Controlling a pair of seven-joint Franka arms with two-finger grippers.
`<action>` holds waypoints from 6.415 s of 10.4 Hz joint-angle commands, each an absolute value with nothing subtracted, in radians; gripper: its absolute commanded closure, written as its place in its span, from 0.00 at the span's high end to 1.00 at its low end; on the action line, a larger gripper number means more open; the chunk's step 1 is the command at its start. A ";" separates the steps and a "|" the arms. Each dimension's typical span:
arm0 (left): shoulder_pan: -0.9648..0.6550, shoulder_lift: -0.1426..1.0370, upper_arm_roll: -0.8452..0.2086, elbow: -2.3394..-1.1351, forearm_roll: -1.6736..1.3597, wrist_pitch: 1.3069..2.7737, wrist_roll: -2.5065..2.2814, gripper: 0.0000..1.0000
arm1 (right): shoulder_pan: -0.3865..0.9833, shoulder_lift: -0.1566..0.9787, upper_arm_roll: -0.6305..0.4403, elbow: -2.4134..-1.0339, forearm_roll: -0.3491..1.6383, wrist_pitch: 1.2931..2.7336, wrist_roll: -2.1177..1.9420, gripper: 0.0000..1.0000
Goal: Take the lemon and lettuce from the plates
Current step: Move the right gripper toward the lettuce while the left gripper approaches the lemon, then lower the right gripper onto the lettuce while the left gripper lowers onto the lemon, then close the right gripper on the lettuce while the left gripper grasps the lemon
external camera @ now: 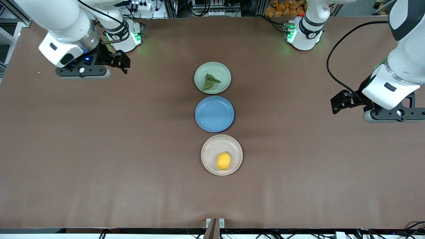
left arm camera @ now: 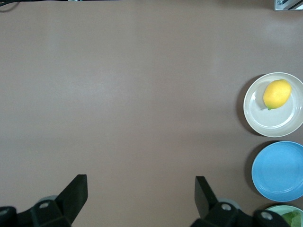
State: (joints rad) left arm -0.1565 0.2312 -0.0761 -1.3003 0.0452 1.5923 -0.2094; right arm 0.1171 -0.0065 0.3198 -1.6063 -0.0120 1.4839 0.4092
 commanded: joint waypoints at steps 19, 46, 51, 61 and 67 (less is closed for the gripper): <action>-0.287 0.488 -0.179 -1.305 0.006 1.880 -0.179 1.00 | 0.317 0.443 0.637 -1.853 -0.073 2.060 1.336 1.00; -0.489 1.045 -0.167 -1.299 0.011 2.839 -0.184 1.00 | 0.489 0.693 0.591 -1.841 -0.360 2.197 1.697 0.58; -0.488 1.045 -0.166 -1.299 0.011 2.839 -0.189 0.48 | 0.494 0.742 0.591 -1.816 -0.520 2.214 1.890 0.00; -0.476 0.980 -0.164 -1.299 0.017 2.703 -0.187 0.24 | 0.480 0.663 0.630 -1.790 -0.511 2.160 1.888 0.00; -0.382 0.795 -0.140 -1.301 0.018 2.354 -0.175 0.25 | 0.362 0.526 0.641 -1.798 -0.511 2.143 1.657 0.00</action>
